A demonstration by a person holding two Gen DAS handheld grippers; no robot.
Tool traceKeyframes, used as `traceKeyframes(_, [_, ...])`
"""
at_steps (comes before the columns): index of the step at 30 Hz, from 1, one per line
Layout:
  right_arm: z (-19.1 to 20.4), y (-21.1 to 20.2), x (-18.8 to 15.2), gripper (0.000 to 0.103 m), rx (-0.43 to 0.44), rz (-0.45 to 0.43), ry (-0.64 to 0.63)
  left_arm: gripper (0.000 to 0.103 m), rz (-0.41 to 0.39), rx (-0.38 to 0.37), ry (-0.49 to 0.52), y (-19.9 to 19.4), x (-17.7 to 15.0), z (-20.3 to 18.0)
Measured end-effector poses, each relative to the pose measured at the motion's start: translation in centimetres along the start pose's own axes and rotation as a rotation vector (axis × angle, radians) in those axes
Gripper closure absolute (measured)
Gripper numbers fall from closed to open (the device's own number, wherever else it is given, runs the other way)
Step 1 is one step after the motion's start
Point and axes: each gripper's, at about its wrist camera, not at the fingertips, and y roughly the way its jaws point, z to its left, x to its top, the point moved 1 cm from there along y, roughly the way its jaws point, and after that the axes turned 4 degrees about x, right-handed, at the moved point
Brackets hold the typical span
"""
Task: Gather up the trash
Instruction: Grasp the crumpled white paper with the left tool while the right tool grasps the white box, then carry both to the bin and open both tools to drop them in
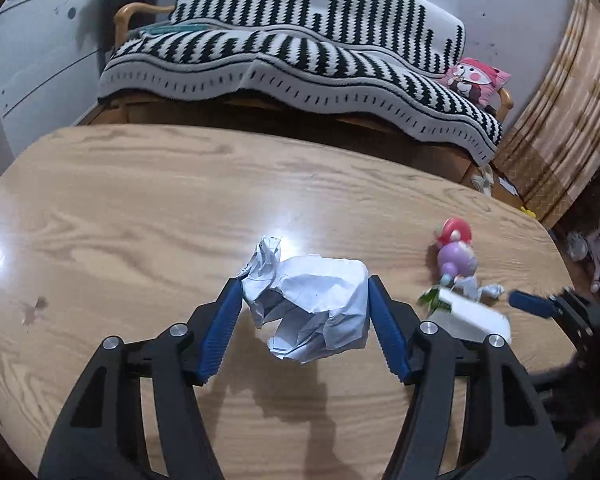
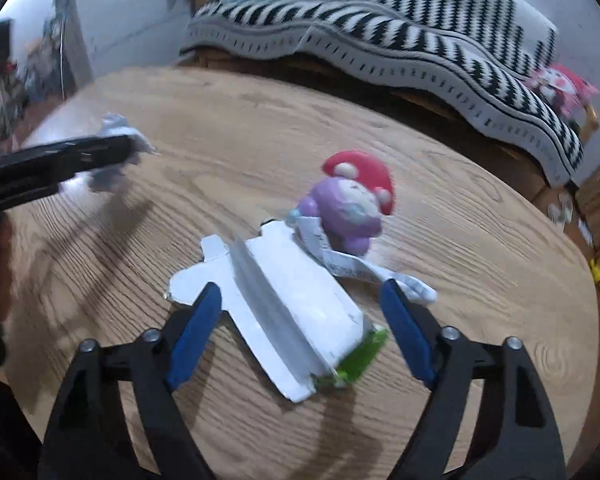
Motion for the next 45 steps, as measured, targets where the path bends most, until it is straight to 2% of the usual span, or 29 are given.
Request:
traceKeyframes(1, [0.5, 0.8, 0.0, 0.041, -0.006, 0.035, -0.023, 0.041, 0.009, 0.005, 0.004, 0.0, -0.3, 0.2])
traceKeyframes(2, [0.8, 1.2, 0.0, 0.045, -0.022, 0.048, -0.035, 0.041, 0.017, 0.007, 0.009, 0.0, -0.5, 0.2])
traceKeyframes(3, [0.9, 1.4, 0.0, 0.059, -0.036, 0.051, -0.039, 0.041, 0.021, 0.009, 0.010, -0.1, -0.8, 0.3])
traceKeyframes(4, [0.9, 1.2, 0.0, 0.065, -0.029, 0.045, -0.024, 0.041, 0.021, 0.010, 0.014, -0.3, -1.0, 0.4])
traceKeyframes(6, [0.4, -0.4, -0.3, 0.083, 0.041, 0.003, 0.052, 0.041, 0.012, 0.011, 0.023, -0.7, -1.1, 0.2])
traceKeyframes(10, [-0.5, -2.7, -1.4, 0.097, 0.100, -0.017, 0.148, 0.041, 0.008, 0.008, 0.011, -1.7, -1.4, -0.3])
traceKeyframes(16, [-3.0, -7.6, -4.2, 0.097, 0.210, -0.093, 0.352, 0.041, -0.003, -0.069, 0.013, -3.9, -2.8, -2.1])
traceKeyframes(19, [-4.7, -11.2, -7.2, 0.097, 0.153, -0.143, 0.419, 0.041, 0.005, -0.129, 0.026, -4.6, -3.7, -4.2])
traceKeyframes(22, [-7.5, -15.3, -12.8, 0.097, 0.050, -0.187, 0.488, 0.041, 0.001, -0.194, 0.101, -5.6, -5.0, -8.4])
traceKeyframes(26, [-12.9, -20.2, -22.6, 0.097, -0.112, -0.236, 0.651, 0.041, 0.021, -0.312, 0.203, -6.7, -7.4, -15.9])
traceKeyframes(29, [-17.2, -23.1, -30.7, 0.097, -0.218, -0.249, 0.802, 0.041, 0.024, -0.374, 0.321, -7.9, -9.8, -22.9])
traceKeyframes(34, [-22.8, -28.2, -44.0, 0.097, -0.383, -0.255, 0.990, 0.041, 0.034, -0.520, 0.501, -10.7, -16.1, -35.5])
traceKeyframes(37, [-24.9, -29.5, -50.4, 0.097, -0.428, -0.231, 1.070, 0.041, 0.044, -0.605, 0.594, -12.4, -20.3, -41.9])
traceKeyframes(41, [-27.8, -29.2, -58.0, 0.097, -0.440, -0.142, 1.168, 0.041, 0.063, -0.692, 0.704, -13.9, -25.9, -48.2])
traceKeyframes(45, [-29.0, -27.9, -61.4, 0.097, -0.420, -0.083, 1.215, 0.041, 0.090, -0.730, 0.823, -13.9, -31.8, -53.3])
